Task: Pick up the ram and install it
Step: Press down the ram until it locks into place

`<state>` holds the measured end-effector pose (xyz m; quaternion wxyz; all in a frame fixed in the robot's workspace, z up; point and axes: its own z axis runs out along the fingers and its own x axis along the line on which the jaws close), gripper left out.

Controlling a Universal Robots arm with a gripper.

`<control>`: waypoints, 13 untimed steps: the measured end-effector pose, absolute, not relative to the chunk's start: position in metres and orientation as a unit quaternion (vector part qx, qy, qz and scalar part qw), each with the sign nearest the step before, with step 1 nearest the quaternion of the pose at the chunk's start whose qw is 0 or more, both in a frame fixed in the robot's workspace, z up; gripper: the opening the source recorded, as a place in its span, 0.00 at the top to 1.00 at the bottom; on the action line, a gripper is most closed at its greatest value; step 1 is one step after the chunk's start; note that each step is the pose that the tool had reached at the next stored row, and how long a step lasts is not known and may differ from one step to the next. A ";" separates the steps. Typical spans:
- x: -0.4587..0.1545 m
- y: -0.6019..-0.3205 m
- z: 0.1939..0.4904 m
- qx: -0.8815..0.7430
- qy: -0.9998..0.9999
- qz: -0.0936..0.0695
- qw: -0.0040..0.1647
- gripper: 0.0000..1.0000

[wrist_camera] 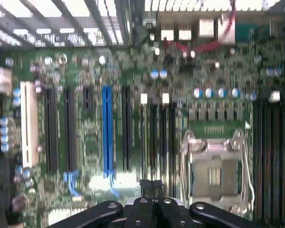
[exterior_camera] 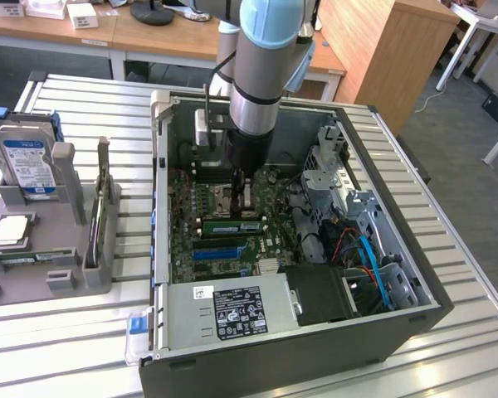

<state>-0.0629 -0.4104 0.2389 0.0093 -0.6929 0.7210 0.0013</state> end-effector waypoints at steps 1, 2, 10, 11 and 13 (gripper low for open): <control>-0.080 -0.410 0.239 -0.693 0.721 0.000 0.011 0.89; -0.081 -0.410 0.239 -0.693 0.721 0.000 0.011 0.89; -0.093 -0.410 0.239 -0.693 0.721 -0.001 0.012 0.89; -0.093 -0.410 0.239 -0.693 0.721 -0.001 0.012 0.89; -0.093 -0.410 0.238 -0.693 0.721 -0.001 0.012 0.89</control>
